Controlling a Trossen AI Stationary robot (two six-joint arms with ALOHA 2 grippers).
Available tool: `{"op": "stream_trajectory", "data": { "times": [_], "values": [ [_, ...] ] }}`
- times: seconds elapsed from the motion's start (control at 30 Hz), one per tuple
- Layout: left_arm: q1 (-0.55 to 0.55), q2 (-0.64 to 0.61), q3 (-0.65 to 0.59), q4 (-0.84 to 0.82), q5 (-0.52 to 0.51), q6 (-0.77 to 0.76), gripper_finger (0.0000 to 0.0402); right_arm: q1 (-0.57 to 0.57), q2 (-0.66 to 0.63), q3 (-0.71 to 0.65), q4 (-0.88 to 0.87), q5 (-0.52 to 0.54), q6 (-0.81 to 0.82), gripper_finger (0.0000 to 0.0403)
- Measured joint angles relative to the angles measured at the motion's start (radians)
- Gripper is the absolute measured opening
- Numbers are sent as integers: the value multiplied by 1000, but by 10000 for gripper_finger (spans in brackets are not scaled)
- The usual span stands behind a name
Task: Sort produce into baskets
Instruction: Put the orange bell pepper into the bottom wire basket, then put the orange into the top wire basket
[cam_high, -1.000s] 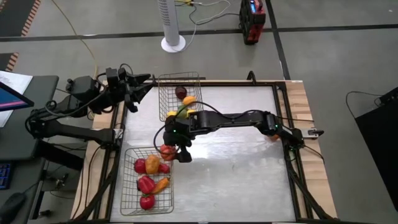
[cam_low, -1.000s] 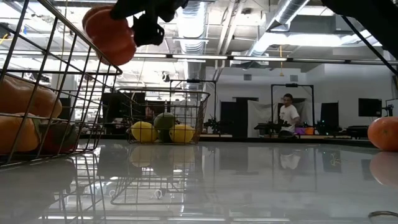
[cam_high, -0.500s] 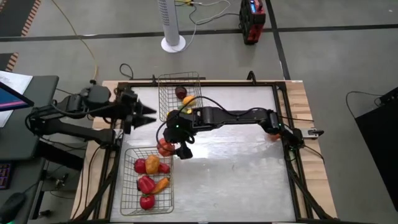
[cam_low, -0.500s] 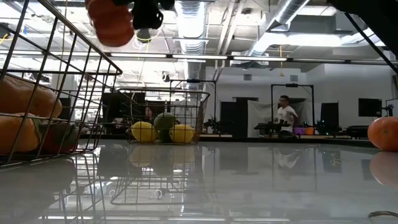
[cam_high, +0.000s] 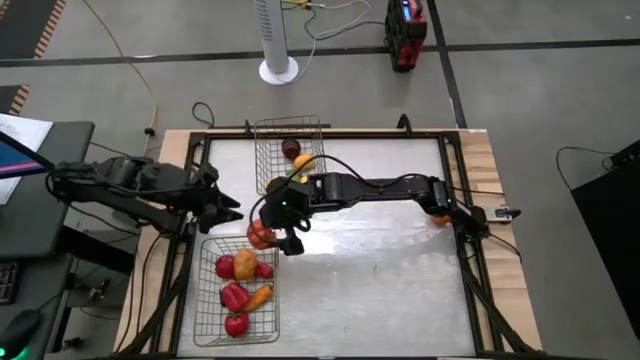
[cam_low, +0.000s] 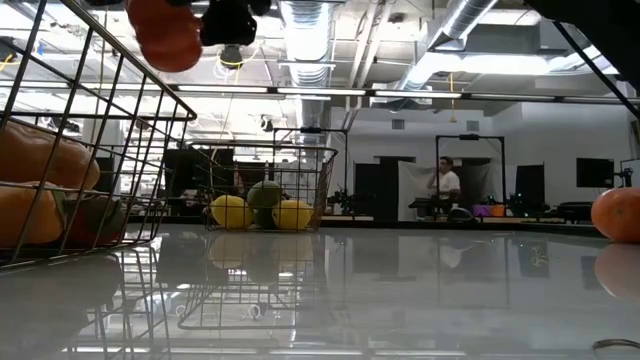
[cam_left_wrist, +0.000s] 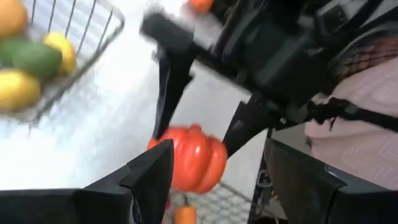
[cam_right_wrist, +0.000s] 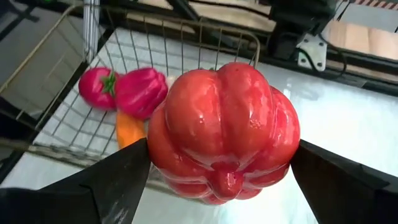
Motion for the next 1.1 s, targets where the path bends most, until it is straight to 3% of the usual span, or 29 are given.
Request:
{"op": "stream_trajectory", "data": {
  "times": [0.27, 0.47, 0.63, 0.83, 1.0, 1.1],
  "values": [
    [-116, 121, 0, -37, -95, -188, 238, 8, 7, 0, 53, -5, 3, 400],
    [-177, 214, 0, -49, -88, -264, 238, 24, 9, -1, 71, -65, -1, 400],
    [-240, 248, 0, -77, 27, -340, 238, 33, 7, -1, 81, -130, -8, 400],
    [-275, 220, 0, -123, -7, -392, 238, 34, 7, -1, 86, -160, -46, 400],
    [-303, 161, 0, -56, -103, -381, 238, 26, -29, -1, -72, -159, -37, 400],
    [-308, 148, 0, -30, -181, -309, 238, 25, -50, 2, -270, -89, -105, 400]
  ]
}}
